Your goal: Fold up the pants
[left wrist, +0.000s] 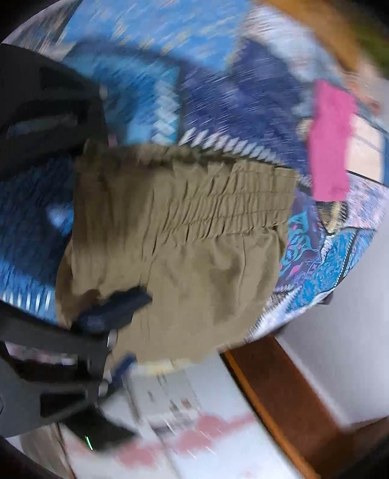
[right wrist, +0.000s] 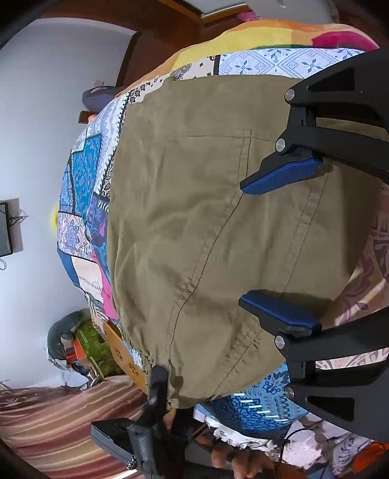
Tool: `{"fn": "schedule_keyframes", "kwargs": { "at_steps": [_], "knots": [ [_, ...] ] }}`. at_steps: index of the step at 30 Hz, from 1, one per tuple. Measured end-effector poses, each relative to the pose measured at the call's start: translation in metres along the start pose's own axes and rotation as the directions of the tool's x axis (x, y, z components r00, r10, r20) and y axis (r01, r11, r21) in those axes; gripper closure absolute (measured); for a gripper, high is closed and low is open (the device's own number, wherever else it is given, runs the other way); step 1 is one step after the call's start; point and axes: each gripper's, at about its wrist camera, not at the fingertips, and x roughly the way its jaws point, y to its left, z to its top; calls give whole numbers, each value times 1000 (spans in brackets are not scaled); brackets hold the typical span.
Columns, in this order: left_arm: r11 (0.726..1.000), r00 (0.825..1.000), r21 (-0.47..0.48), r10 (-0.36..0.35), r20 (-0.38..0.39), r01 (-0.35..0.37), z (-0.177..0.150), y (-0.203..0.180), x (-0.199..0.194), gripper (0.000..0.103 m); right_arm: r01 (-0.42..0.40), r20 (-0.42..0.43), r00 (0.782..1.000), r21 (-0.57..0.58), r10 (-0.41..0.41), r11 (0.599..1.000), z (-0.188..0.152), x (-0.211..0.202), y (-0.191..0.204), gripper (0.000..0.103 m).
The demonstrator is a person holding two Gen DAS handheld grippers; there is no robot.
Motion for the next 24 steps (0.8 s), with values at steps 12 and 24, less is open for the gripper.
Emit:
{"fn": "schedule_keyframes", "kwargs": {
  "at_steps": [12,24],
  "knots": [
    [878,936,347,253,247,-329,-12,-50,-37,62,25,-13,1000,-61,-26,998,42,-7,24,38],
    [856,889,295,330,317,-423,-28,-16,-95,68,-187,-137,977,-176,164,966,48,46,113,38]
  ]
}}
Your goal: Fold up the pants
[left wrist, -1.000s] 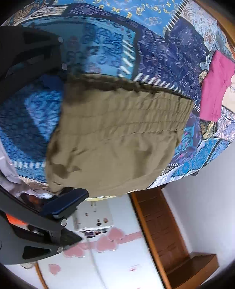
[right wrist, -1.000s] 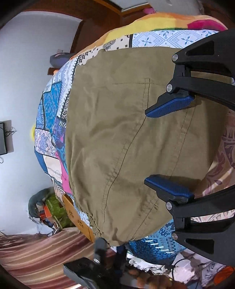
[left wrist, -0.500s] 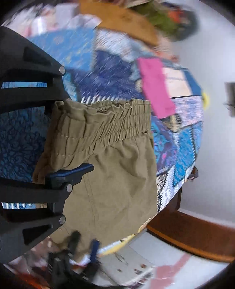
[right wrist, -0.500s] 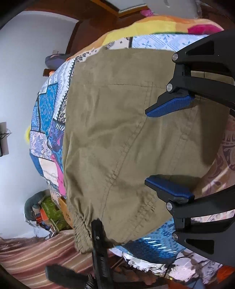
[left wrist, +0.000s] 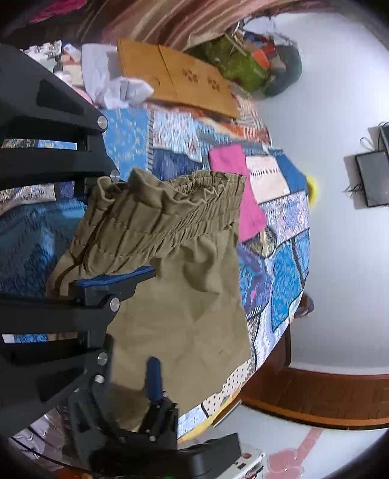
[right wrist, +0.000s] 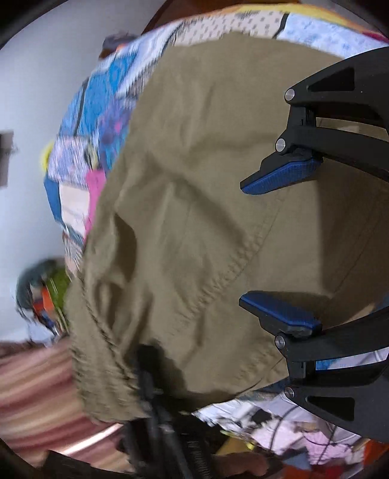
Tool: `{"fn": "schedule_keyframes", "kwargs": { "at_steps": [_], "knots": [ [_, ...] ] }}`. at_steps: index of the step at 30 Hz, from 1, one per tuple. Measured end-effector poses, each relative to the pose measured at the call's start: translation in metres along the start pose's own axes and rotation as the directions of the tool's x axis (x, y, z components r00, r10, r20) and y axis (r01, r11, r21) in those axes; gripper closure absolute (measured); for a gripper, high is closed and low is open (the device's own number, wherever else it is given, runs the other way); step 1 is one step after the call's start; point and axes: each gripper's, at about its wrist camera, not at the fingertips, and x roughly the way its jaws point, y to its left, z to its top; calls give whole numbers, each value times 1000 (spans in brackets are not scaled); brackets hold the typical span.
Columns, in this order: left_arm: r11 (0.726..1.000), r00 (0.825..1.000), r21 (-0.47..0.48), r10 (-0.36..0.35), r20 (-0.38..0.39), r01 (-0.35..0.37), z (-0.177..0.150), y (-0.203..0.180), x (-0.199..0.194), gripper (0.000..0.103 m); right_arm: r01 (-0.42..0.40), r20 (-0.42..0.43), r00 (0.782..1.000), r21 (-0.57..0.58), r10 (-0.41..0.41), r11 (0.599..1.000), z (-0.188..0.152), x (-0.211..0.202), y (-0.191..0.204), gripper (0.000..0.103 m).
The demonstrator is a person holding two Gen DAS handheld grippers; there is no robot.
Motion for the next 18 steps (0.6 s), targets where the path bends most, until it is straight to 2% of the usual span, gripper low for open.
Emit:
{"fn": "schedule_keyframes", "kwargs": {
  "at_steps": [5,10,14,18],
  "knots": [
    [1000,999,5,-6,44,6,7,-8,-13,70,15,51,999,36,-16,999,-7,-19,-6,38],
    [998,992,53,-38,118,32,22,-32,-30,72,122,92,987,110,-133,986,-32,-58,-43,38],
    [994,987,90,-71,145,58,33,-51,-38,73,233,69,965,202,-252,951,-64,-86,-81,38],
    [983,979,145,-131,156,108,44,-75,-45,76,320,-7,943,275,-332,906,-97,-96,-115,38]
  ]
}}
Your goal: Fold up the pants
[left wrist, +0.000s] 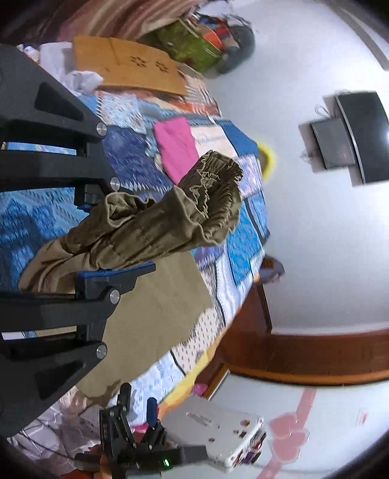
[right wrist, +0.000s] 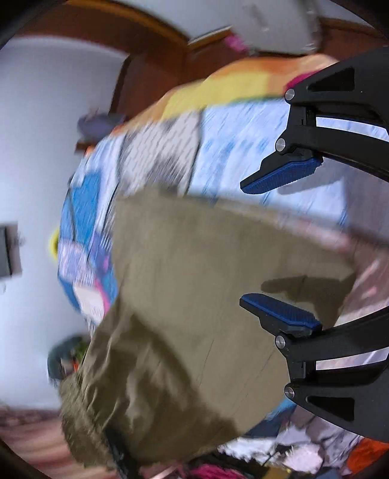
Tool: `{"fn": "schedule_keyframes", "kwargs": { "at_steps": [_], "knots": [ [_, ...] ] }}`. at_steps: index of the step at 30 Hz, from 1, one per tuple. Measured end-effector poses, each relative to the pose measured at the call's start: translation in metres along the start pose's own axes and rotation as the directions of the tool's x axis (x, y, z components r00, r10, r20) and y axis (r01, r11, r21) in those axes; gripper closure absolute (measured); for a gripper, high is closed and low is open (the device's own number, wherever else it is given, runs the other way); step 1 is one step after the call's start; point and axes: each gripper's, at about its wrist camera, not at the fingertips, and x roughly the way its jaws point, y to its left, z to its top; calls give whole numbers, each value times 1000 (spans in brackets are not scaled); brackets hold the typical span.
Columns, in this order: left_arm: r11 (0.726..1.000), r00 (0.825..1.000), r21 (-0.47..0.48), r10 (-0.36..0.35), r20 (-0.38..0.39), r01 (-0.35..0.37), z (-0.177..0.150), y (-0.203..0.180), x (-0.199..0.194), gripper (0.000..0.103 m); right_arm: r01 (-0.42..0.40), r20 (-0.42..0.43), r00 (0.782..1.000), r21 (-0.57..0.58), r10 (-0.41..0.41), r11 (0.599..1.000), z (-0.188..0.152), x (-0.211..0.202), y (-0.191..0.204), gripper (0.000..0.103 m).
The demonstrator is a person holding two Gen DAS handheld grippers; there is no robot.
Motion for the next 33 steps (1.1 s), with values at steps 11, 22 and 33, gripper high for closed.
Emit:
{"fn": "schedule_keyframes", "kwargs": {
  "at_steps": [11,22,33],
  "knots": [
    [985,991,108,-132,-35,135,26,-72,19,77,-30,-46,998,74,33,997,-19,22,-13,38],
    [949,948,130,-261,-183,287,8,-127,60,77,-37,-36,999,70,40,997,-25,21,-13,38],
    [937,928,151,-270,-256,314,-14,-146,73,70,-39,-17,999,85,41,996,-27,19,-14,37]
  ]
}}
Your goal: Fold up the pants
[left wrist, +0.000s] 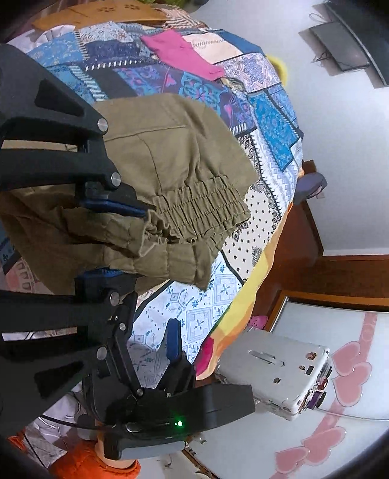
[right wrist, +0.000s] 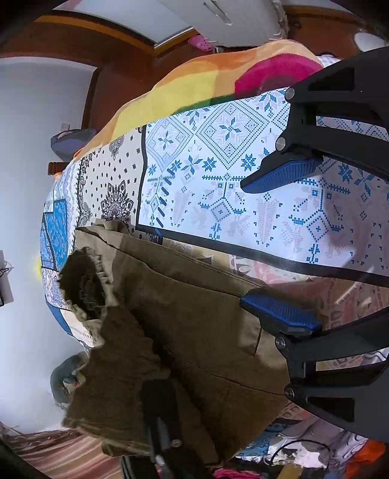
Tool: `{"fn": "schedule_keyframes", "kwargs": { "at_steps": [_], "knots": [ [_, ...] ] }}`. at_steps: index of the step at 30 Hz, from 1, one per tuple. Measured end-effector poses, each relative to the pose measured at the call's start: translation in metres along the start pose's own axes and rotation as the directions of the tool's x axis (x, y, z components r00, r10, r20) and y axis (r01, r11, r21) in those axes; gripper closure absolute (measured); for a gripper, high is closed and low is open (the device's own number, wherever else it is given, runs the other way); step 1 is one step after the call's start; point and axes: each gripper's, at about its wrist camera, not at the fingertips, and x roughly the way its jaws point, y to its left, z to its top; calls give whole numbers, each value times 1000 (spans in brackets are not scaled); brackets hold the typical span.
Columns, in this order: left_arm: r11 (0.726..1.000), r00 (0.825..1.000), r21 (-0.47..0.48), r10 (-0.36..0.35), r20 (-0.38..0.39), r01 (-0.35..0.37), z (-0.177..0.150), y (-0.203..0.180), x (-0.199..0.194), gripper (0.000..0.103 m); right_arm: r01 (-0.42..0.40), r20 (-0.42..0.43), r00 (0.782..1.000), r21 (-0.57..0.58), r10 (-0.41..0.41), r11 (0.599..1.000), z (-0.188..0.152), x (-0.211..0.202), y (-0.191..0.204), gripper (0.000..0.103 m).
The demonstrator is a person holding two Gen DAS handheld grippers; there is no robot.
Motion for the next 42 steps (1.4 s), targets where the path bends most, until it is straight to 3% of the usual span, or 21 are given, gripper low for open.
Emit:
{"fn": "schedule_keyframes", "kwargs": {
  "at_steps": [3,5,9,12,15,18,25,32,37,42],
  "knots": [
    [999,999,-22,-27,-24,26,2,1,-2,56,11,7,1000,-1,-11,1000,1,-5,-2,37],
    [999,999,-36,-29,-20,28,4,2,-9,53,24,34,999,8,-24,1000,0,-12,-4,37],
    [999,998,-44,-24,57,26,4,6,-40,39,44,68,997,20,-46,999,0,-27,-9,37],
    [997,993,-78,-13,115,22,4,22,-64,34,61,92,994,17,-62,998,4,-38,-10,37],
    [994,989,-107,43,143,-28,2,41,-74,28,61,129,990,21,-63,998,10,-50,-10,37],
    [986,989,-132,113,97,-100,-9,63,-62,27,40,167,985,18,-43,999,20,-60,-4,37],
    [975,992,-185,109,-61,-119,-51,80,-19,27,-14,217,976,-58,26,998,36,-59,31,33],
    [971,995,-221,84,-59,-95,-80,83,-15,24,-42,113,992,-94,53,995,23,-16,53,33],
    [957,987,-239,159,-33,-163,-76,92,-36,25,-107,82,991,7,106,994,9,-15,40,33],
    [933,986,-325,168,7,-157,-57,127,-47,25,-108,76,991,-3,108,994,2,-16,42,33]
  ]
}}
